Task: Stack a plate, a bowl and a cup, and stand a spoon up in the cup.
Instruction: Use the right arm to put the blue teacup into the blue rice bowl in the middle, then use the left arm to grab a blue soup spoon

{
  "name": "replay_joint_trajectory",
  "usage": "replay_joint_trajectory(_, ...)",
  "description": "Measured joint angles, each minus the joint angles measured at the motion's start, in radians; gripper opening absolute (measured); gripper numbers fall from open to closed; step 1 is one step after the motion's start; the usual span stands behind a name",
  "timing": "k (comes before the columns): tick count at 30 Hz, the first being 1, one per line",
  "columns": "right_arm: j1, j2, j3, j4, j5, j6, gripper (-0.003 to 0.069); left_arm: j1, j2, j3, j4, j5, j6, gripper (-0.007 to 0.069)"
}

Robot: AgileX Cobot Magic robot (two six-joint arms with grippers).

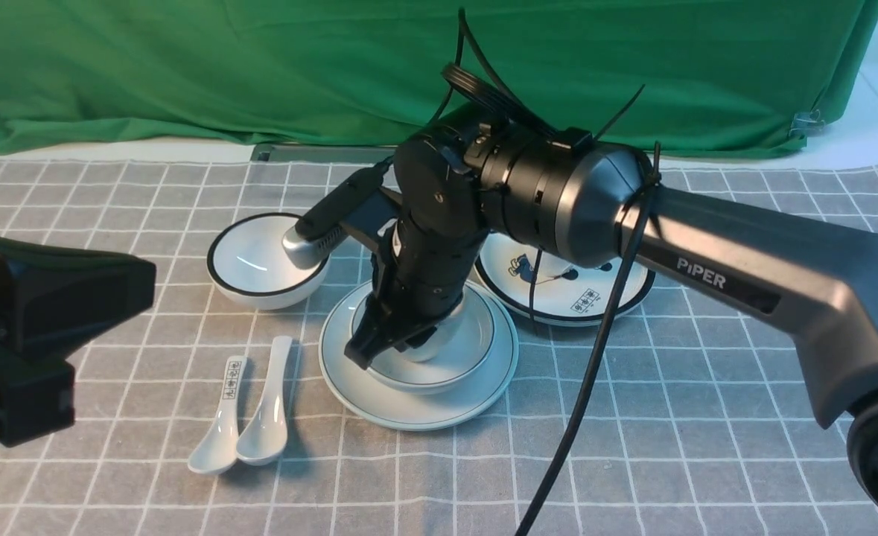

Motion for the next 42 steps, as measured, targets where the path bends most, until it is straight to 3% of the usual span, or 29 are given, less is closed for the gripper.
replay_joint_trajectory(5,0.000,0.004,-0.004,0.000,0.006,0.000,0.0372,0.000,0.000,0.000,0.000,0.012,0.000,0.0011)
replay_joint_trajectory(14,0.000,-0.112,-0.071,-0.005,0.118,0.011,0.0455,0.000,0.011,0.000,0.001,0.017,0.000,0.0011)
replay_joint_trajectory(17,0.000,-0.213,-0.088,-0.032,0.205,0.011,0.0379,0.000,0.049,0.000,0.001,0.066,0.000,0.0011)
replay_joint_trajectory(21,0.000,-0.370,-0.065,-0.106,0.301,0.011,0.0128,0.000,0.175,0.000,0.000,0.133,-0.019,0.0012)
replay_joint_trajectory(24,0.000,-0.480,0.010,-0.121,0.301,0.013,0.0048,0.000,0.272,0.000,-0.001,0.122,-0.023,0.0012)
replay_joint_trajectory(30,0.000,-0.765,0.316,-0.125,0.285,0.064,0.0032,-0.008,0.444,-0.010,-0.022,0.125,-0.025,0.0012)
replay_joint_trajectory(36,0.000,-1.108,0.722,-0.123,0.087,0.109,0.0032,-0.092,0.648,-0.036,0.138,0.079,-0.224,0.0012)
replay_joint_trajectory(42,0.000,-1.280,0.863,-0.123,0.065,0.114,0.0032,-0.059,0.832,-0.147,0.223,0.060,-0.334,0.0029)
